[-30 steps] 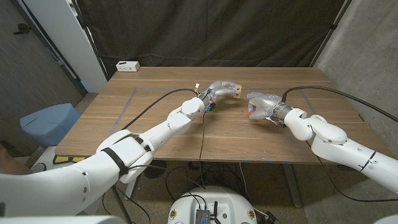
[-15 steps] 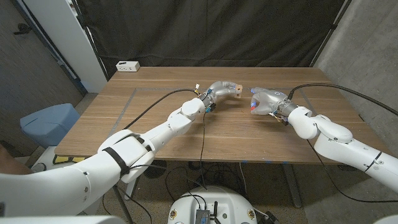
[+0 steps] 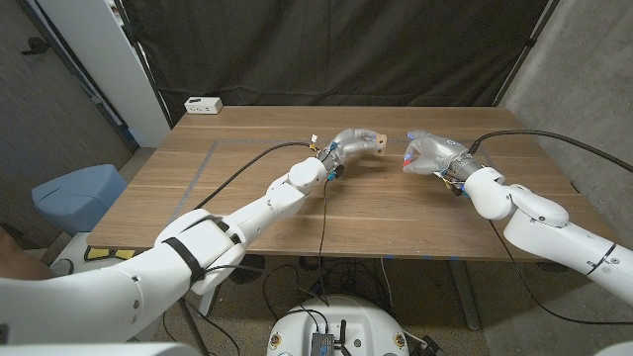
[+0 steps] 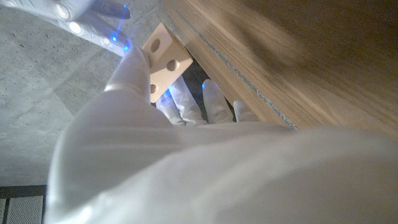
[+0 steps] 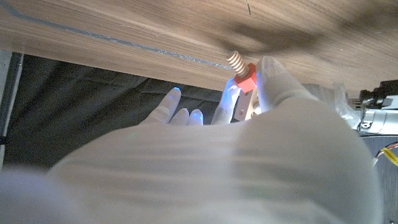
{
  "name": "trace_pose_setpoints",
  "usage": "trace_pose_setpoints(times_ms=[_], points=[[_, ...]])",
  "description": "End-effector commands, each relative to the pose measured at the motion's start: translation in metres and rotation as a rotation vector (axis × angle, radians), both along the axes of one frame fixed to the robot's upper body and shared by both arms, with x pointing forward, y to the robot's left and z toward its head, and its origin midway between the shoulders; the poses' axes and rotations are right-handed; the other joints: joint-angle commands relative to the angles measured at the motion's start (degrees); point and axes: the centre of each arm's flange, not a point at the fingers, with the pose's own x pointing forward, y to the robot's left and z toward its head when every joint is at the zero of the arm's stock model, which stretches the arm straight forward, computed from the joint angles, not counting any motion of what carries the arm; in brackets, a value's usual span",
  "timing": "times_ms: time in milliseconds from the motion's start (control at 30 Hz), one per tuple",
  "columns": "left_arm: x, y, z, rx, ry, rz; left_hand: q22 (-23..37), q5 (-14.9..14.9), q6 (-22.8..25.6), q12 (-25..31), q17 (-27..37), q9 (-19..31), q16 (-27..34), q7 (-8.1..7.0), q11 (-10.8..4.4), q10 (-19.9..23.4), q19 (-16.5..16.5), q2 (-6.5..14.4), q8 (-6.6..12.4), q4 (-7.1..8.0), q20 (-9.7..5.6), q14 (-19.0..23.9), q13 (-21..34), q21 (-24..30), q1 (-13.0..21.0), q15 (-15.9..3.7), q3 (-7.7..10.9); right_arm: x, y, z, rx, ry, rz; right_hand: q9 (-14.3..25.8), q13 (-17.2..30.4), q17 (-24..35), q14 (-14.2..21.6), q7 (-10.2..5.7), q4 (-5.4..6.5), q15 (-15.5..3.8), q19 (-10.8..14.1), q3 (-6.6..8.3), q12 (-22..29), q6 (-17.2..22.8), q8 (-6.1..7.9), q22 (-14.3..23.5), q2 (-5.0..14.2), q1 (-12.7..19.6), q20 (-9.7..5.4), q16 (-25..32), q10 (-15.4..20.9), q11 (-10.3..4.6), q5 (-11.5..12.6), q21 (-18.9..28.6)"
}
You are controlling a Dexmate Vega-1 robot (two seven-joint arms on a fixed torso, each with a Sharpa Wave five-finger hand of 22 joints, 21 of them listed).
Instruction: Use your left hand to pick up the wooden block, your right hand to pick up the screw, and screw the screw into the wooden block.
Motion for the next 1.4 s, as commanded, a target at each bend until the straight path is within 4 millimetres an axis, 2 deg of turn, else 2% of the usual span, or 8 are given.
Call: trace_pose_setpoints(times_ms=[33, 633, 967, 1400], points=[[-0.008, -0.001, -0.003, 0.01, -0.037, 0.0, 0.3, -0.1, 3.9, -0.3, 0.2, 0.3, -0.2, -0.16, -1.43, 1.6, 0.4, 2.9, 5.31, 0.13, -0.38, 0.0, 2.6, 0.1, -0.8, -6.08, 0.51, -0.01, -0.011, 0.005, 0.136, -0.039, 0.001, 0.0, 0.2, 0.1, 0.4, 0.06, -0.03, -1.27, 0.5, 0.36, 0.2, 0.5, 0.39, 0.1, 0.12, -0.4, -2.59, 0.3, 0.3, -0.05, 0.4, 0.0], [-0.016, -0.001, -0.001, -0.003, -0.096, 0.007, 0.3, 0.2, 2.4, -1.0, 0.5, 0.2, -0.3, -0.22, -1.42, 0.4, 0.3, 3.6, 4.73, 0.46, -0.11, -0.8, 2.5, 0.0, -1.0, -5.57, 0.52, -0.02, -0.02, 0.01, 0.39, -0.097, 0.058, -0.9, 0.2, 0.1, 0.5, 0.39, -0.14, -0.86, 0.4, 0.42, 0.3, 1.0, 0.59, 0.1, -0.08, -0.5, -2.44, 0.1, 1.0, 0.1, 0.4, -0.2], [-0.02, -0.008, -0.005, -0.029, -0.104, -0.014, 0.3, 0.7, 1.6, -1.4, 0.6, 0.2, -0.4, -0.03, -1.42, -0.3, 0.2, 4.0, 4.4, 0.58, 0.09, -1.0, 2.6, 0.0, -1.1, -5.41, 0.62, -0.024, -0.022, 0.015, 0.509, -0.138, 0.099, -1.5, 0.2, 0.1, 0.7, 0.59, -0.18, -0.71, 0.4, 0.46, 0.3, 1.2, 0.58, 0.1, -0.18, -0.5, -2.41, 0.0, 1.4, 0.01, 0.5, -0.2], [-0.022, -0.015, -0.006, -0.054, -0.111, -0.019, 0.3, 1.5, 0.5, -1.8, 0.6, 0.3, -0.8, 0.23, -1.31, -1.4, 0.1, 4.6, 3.96, 0.75, 0.55, -1.3, 2.7, 0.0, -1.3, -5.0, 1.04, -0.017, -0.016, 0.014, 0.663, -0.184, 0.173, -2.2, 0.2, 0.1, 0.7, 0.79, -0.1, -0.55, 0.3, 0.47, 0.2, 1.3, 0.59, 0.1, -0.16, -0.7, -2.27, 0.0, 1.5, 0.12, 0.5, -0.3]])
